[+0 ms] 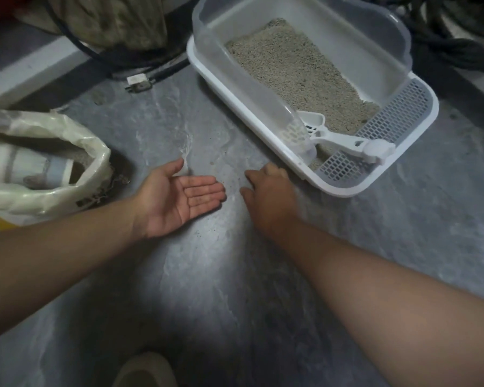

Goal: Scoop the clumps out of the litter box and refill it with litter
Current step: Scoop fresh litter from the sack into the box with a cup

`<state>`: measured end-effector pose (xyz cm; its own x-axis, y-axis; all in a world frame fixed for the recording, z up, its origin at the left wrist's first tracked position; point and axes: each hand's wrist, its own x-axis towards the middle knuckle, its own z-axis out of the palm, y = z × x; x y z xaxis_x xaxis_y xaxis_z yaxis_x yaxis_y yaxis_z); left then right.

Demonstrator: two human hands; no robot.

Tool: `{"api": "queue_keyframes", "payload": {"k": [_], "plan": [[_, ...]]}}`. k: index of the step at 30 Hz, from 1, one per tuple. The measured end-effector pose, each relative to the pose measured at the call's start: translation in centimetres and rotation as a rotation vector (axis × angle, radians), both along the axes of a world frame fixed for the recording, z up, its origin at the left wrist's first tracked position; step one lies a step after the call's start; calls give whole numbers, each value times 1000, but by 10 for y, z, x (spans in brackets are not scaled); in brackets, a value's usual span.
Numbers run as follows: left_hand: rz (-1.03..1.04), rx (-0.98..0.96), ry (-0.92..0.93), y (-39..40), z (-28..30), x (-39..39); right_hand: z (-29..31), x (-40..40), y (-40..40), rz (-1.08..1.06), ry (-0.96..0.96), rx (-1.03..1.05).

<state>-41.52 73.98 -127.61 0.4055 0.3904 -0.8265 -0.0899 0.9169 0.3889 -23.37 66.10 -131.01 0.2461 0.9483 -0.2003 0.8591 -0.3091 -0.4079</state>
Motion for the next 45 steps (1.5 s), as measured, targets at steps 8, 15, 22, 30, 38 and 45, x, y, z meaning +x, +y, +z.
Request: {"api": "queue_keyframes", "payload": {"k": [8,15,22,30,38,45], "plan": [[-74,-50,0,-4,-5,-3,-7,-6,14,28,-24,142],[-95,-72,-15,-5,-8,-3,-8,-6,23,49,-1,136],[-106,-93,-20,-3,-8,-6,-8,-11,27,178,-62,111],[-119,-69,-9,-2,-6,-10,-2,-11,24,265,-112,19],[-124,-59,-7,-2,-6,-13,-8,6,13,86,34,60],[-147,-52,-3,-2,-7,-12,-7,5,12,173,6,66]]}}
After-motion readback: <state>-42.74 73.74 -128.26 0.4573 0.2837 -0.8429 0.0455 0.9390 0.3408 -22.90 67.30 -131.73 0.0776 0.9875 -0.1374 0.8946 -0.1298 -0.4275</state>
